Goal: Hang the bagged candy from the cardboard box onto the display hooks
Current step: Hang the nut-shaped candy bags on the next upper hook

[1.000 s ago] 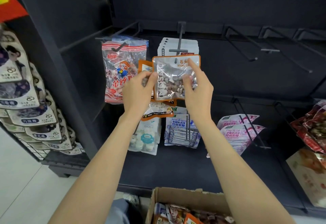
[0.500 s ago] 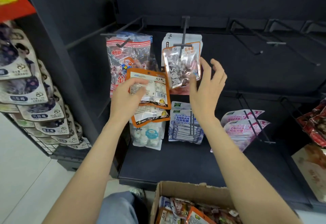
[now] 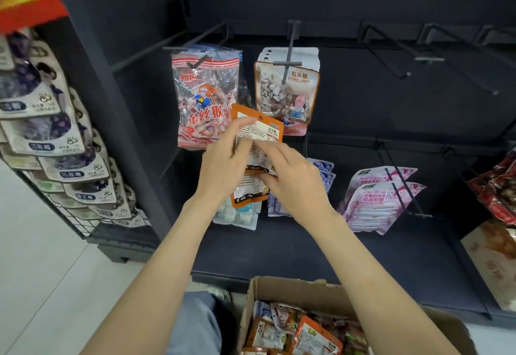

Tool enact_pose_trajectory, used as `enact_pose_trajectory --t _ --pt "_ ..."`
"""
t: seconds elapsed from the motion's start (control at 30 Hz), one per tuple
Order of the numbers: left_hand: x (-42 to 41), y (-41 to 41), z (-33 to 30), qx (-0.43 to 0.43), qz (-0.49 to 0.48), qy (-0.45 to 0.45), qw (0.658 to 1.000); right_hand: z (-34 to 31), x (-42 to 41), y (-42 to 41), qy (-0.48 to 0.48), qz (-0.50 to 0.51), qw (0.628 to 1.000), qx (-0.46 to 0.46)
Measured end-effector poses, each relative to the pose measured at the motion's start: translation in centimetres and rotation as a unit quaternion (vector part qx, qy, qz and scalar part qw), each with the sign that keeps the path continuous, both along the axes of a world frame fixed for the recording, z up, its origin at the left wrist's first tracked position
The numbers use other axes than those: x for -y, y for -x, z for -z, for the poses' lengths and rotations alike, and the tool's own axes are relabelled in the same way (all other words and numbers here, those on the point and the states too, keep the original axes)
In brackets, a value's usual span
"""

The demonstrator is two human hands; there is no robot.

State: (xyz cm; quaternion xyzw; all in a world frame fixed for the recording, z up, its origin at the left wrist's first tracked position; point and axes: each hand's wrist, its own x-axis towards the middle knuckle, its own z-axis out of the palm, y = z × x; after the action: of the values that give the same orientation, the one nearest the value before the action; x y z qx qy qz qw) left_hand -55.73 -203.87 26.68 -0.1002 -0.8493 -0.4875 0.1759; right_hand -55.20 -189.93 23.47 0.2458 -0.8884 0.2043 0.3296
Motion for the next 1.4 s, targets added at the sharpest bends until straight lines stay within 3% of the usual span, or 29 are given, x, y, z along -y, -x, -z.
enact_pose_trajectory --t 0.17,0.27,0.33,0.4,0.47,0.63,0.8,1.03,1.33,1.4 --pt "-0.7 -1.0 -0.2 -0.044 -0.029 -0.039 0.998 -0.3 0.2 -0.3 0.035 0.022 0.999 -0.029" --pt "-0.1 -0.9 0.0 -0.062 -0.053 -0.013 0.997 -0.8 -0.2 -0.8 0.211 0.040 0.975 0.049" --pt "1.3 -0.4 0.5 -0.052 -0.093 -0.036 0.994 -1.3 -1.1 -1.3 0.385 0.027 0.915 0.118" --pt "2.4 0.1 0.8 -0.040 -0.115 -0.013 0.992 -1.7 -2.1 -1.5 0.562 -0.063 0.806 0.177" --pt "2.6 0.5 0.8 -0.015 -0.102 0.015 0.995 -1.9 -2.6 -1.5 0.636 -0.143 0.724 0.224" --pt "0.1 0.8 -0.8 0.032 -0.017 -0.071 0.997 -1.9 -1.4 -0.6 0.682 -0.193 0.653 0.266" --pt "-1.0 2.3 -2.0 -0.048 -0.037 0.006 0.998 -2.3 -1.0 0.7 0.715 -0.218 0.603 0.280" --pt "-0.9 4.4 -2.6 -0.055 -0.030 0.036 0.997 -2.5 -1.9 1.6 0.729 -0.112 0.627 0.250" --pt "-0.3 5.0 -1.8 -0.026 -0.018 0.049 0.998 -1.8 -3.0 2.1 0.648 -0.033 0.730 0.216" --pt "-0.4 5.5 -1.8 -0.023 -0.023 0.057 0.998 -1.7 -3.1 2.4 0.602 -0.008 0.775 0.193"
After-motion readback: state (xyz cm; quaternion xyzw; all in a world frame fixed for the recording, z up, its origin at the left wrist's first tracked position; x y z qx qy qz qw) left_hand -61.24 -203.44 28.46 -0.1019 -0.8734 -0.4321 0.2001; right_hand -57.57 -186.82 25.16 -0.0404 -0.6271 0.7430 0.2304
